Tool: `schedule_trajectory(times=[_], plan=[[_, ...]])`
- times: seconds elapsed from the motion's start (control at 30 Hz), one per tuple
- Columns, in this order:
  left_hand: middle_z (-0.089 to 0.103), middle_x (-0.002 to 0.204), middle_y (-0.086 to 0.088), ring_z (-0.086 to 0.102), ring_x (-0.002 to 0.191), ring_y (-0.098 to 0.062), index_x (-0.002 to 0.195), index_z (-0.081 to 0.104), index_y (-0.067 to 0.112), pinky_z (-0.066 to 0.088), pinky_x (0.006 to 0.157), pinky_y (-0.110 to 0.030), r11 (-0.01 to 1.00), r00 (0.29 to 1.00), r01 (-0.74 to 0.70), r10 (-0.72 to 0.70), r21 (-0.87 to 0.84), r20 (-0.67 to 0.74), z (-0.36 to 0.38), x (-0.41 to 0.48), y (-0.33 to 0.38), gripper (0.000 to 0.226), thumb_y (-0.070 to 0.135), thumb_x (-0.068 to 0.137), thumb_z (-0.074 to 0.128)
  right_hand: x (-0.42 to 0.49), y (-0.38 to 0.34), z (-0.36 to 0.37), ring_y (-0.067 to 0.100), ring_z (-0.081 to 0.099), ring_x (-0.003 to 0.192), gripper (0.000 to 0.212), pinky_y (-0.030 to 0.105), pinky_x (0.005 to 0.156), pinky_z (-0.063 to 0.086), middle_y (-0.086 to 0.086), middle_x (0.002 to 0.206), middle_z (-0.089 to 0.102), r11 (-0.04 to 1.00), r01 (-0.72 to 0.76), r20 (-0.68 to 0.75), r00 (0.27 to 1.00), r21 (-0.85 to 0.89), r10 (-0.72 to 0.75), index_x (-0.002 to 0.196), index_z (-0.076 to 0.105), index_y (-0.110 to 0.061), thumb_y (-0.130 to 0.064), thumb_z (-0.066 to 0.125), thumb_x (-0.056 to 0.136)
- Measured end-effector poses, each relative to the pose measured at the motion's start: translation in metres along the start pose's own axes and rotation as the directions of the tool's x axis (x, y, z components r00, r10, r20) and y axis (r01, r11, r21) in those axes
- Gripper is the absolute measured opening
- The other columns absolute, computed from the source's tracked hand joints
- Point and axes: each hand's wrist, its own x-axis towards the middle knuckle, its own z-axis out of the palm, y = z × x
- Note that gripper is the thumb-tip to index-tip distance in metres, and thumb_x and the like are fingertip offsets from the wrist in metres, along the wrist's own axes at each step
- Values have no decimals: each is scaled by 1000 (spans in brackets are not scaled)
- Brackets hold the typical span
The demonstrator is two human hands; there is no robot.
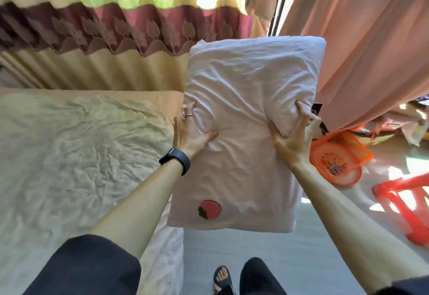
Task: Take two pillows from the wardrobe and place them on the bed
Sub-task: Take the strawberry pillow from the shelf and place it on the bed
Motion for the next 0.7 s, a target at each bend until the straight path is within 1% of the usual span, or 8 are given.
schedule_trajectory(times=[0.1, 0.2, 0.3, 0.37, 0.43, 0.57, 0.63, 0.7], plan=[[45, 132, -12, 41, 121, -31, 147, 27, 31, 38, 101, -35, 1000, 999, 27, -28, -4, -38, 4, 67, -3, 103, 40, 64, 87, 65, 9, 48, 19, 38, 120, 79, -1, 95, 23, 19, 130, 38, 999, 20, 36, 999, 25, -21, 140, 39, -16, -29, 84, 77], [44, 133, -11, 40, 122, -30, 147, 26, 31, 36, 99, -33, 999, 996, 54, -53, 5, -74, 11, 132, -12, 101, 40, 66, 86, 130, 22, 100, 17, 39, 120, 79, 22, 92, 36, 14, 131, 37, 1000, 11, 70, 997, 24, -13, 141, 35, -28, -38, 82, 78], [47, 132, -14, 41, 124, -32, 147, 28, 30, 36, 98, -32, 995, 987, 101, -98, 16, -131, 12, 198, -18, 101, 41, 66, 87, 196, 31, 155, 28, 40, 127, 79, 37, 102, 42, 13, 135, 36, 997, 34, 122, 992, 72, -43, 141, 34, -31, -40, 80, 78], [47, 132, -15, 41, 125, -32, 146, 28, 31, 37, 100, -35, 989, 977, 145, -142, 9, -160, 10, 237, -22, 101, 43, 65, 87, 234, 29, 188, 25, 42, 125, 79, 29, 102, 38, 14, 133, 37, 994, 38, 153, 987, 99, -53, 141, 34, -31, -38, 80, 78], [48, 133, -15, 42, 124, -32, 145, 28, 32, 38, 100, -37, 988, 970, 154, -152, 1, -187, 5, 277, -24, 99, 44, 66, 86, 274, 24, 221, 21, 41, 123, 78, 20, 99, 32, 14, 133, 39, 989, 91, 174, 979, 113, -110, 141, 33, -29, -38, 80, 79], [50, 134, -12, 46, 123, -31, 146, 31, 30, 41, 101, -37, 976, 936, 219, -213, -12, -279, -16, 345, -39, 99, 42, 66, 87, 347, 9, 292, 21, 40, 125, 79, 31, 101, 39, 11, 135, 39, 985, 121, 269, 951, 119, -150, 142, 28, -39, -49, 75, 79], [53, 134, -10, 49, 122, -31, 146, 32, 28, 43, 101, -40, 972, 916, 234, -224, -8, -333, -31, 381, -50, 100, 43, 64, 88, 377, -8, 330, 17, 40, 122, 78, 25, 95, 38, 7, 134, 37, 977, 144, 292, 938, 160, -186, 143, 32, -37, -46, 76, 79], [53, 134, -11, 49, 123, -31, 147, 33, 26, 43, 101, -39, 968, 892, 251, -241, -23, -382, -48, 416, -66, 101, 43, 64, 88, 404, -27, 370, 18, 42, 116, 77, 19, 89, 34, 9, 131, 37, 964, 170, 300, 926, 207, -228, 143, 37, -31, -39, 79, 78]])
